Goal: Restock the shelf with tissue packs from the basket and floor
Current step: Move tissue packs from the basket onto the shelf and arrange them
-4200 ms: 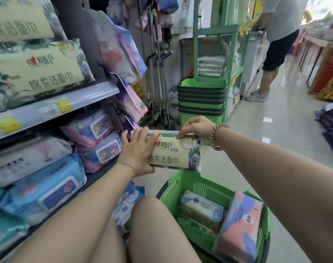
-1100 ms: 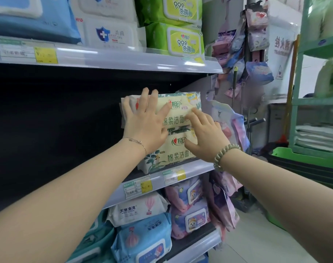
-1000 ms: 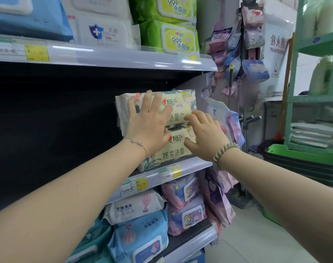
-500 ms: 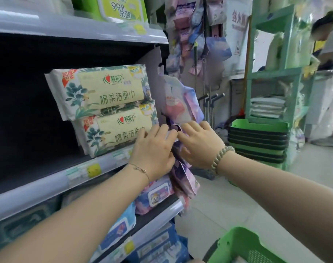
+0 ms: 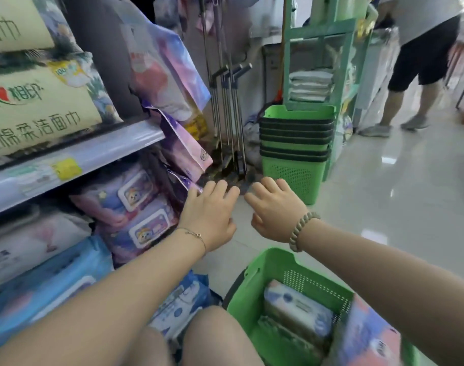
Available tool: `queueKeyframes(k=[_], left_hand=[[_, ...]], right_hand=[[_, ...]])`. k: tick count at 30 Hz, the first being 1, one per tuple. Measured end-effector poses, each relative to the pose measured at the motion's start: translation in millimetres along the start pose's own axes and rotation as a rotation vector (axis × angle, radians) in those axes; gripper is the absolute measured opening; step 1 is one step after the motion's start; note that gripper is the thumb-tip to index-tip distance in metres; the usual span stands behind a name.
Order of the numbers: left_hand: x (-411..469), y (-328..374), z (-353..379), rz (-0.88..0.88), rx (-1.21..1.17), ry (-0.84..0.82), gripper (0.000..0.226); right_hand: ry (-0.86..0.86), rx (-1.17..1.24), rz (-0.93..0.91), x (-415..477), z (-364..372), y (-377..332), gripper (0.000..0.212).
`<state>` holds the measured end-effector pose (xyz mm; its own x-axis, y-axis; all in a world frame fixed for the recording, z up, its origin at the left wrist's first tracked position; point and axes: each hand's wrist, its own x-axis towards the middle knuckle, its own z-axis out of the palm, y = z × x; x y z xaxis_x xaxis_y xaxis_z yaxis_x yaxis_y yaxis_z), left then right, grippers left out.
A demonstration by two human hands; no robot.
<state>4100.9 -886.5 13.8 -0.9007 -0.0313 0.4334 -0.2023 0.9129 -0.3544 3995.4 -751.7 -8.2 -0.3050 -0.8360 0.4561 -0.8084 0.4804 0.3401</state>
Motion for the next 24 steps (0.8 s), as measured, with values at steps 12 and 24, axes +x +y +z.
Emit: queueKeyframes(k=[12, 24], left_hand=[[-6, 96, 91, 0.092, -0.239, -0.408, 0.046], [-32, 189, 144, 0.233, -0.346, -0.764, 0.050]], right_hand=[[-0.263, 0.093, 0.136, -94, 87, 18, 0.027], [-0.553, 0.163, 0.256, -170, 132, 13, 0.028]])
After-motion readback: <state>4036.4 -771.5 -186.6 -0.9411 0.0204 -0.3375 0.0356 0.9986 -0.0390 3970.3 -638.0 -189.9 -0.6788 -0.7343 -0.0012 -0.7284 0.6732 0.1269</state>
